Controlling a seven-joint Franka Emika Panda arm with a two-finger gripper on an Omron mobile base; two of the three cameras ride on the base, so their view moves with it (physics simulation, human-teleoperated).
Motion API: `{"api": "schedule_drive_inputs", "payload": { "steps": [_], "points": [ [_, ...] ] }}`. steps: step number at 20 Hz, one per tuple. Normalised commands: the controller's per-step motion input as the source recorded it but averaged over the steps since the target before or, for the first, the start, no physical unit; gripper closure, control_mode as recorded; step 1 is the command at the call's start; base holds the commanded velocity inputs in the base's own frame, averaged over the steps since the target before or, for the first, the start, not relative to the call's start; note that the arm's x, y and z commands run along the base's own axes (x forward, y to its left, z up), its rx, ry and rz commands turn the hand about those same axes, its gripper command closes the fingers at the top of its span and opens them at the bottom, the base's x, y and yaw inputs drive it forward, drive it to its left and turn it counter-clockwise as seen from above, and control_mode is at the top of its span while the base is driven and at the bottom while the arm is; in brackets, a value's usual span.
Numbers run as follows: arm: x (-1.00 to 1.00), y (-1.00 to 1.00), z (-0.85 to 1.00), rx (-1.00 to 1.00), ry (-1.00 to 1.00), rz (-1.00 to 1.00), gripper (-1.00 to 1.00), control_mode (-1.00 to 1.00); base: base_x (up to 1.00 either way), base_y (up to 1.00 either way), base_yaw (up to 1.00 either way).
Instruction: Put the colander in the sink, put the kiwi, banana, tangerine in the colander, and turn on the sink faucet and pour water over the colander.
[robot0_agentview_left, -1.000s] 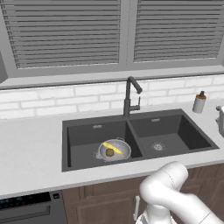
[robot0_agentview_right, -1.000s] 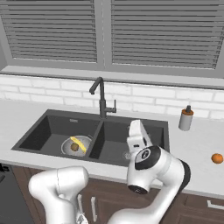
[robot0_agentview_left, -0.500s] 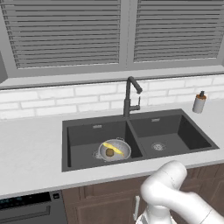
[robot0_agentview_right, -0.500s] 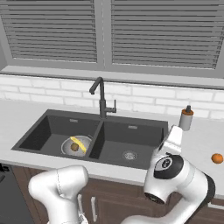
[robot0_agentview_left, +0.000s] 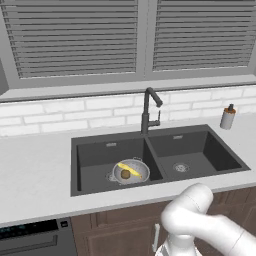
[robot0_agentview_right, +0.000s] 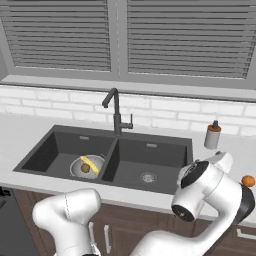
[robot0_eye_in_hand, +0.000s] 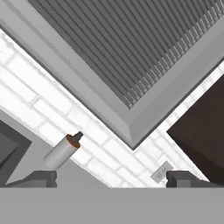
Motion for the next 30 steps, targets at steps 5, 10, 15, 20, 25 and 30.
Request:
{"api": "schedule_drive_inputs", "payload": {
  "steps": [5, 10, 15, 20, 25, 30],
  "points": [
    [0.13, -0.37, -0.35, 0.03, 0.07, 0.08, -1.0, -1.0, 0.0, 0.0, 0.0],
    [0.03, -0.7, -0.55, 0.22, 0.0, 0.09, -1.0, -1.0, 0.0, 0.0, 0.0],
    [0.0, -0.86, -0.49, 0.34, 0.0, 0.05, -1.0, -1.0, 0.0, 0.0, 0.0],
    [0.02, -0.55, -0.26, 0.28, 0.01, 0.0, -1.0, -1.0, 0.0, 0.0, 0.0],
    [0.14, -0.6, -0.2, 0.28, 0.09, 0.0, -1.0, -1.0, 0.0, 0.0, 0.0],
    [0.2, -0.62, -0.1, 0.27, 0.07, 0.0, -1.0, -1.0, 0.0, 0.0, 0.0]
  ]
}}
